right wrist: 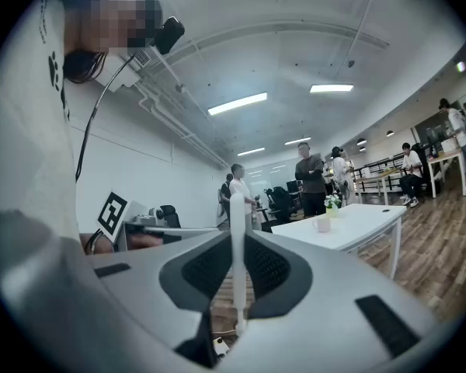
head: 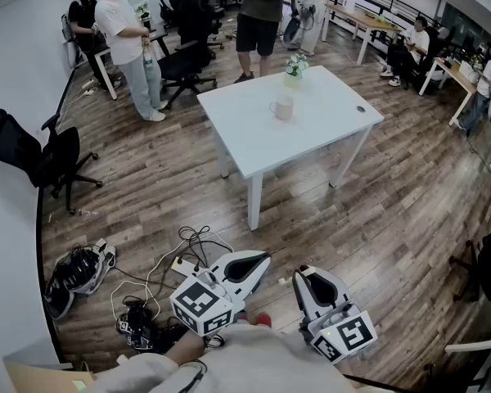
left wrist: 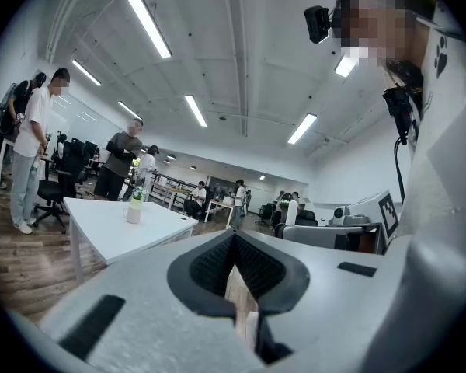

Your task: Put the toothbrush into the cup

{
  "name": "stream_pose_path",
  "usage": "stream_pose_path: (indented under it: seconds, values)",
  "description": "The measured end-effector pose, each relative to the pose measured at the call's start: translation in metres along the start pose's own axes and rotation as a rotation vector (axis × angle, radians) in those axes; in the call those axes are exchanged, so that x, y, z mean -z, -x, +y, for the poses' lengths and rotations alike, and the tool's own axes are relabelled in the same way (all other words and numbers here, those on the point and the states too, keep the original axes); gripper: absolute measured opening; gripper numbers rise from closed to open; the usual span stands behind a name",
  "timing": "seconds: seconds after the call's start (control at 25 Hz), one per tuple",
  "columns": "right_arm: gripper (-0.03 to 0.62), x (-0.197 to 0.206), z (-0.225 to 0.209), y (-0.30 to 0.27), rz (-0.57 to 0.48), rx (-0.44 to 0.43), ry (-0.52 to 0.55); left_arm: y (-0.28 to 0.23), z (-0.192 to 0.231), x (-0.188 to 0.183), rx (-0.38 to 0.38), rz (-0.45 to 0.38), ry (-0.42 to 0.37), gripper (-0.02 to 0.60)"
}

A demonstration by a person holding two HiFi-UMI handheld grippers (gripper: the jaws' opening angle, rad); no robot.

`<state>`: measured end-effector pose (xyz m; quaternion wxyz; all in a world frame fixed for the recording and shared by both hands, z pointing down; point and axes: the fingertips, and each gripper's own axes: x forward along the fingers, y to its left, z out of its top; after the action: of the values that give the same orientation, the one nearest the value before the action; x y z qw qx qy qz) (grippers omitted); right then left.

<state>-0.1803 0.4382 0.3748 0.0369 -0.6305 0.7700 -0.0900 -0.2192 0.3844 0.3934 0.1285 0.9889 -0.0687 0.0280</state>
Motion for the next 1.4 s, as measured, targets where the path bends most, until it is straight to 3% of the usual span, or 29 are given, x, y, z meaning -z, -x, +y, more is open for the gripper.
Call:
stream_pose_path:
  seconds: [0.4,1.04,1.4]
  values:
    - [0.058,-0.002,-0.01,-0.002,-0.01,-0.013,0.001,-0.006,0.002,-0.003,-0.021,-0.004,-0.008,0.005]
    - [0.058,-0.005,-0.06,0.018,-0.05,0.012,-0.039,-0.04,-0.005,0.004,-0.054,0.004,-0.007,0.005]
    - [0.058,-0.002,-0.086,0.01,-0.025,0.029,-0.058,-0.06,0.019,0.006,-0.08,0.01,0.018,0.005]
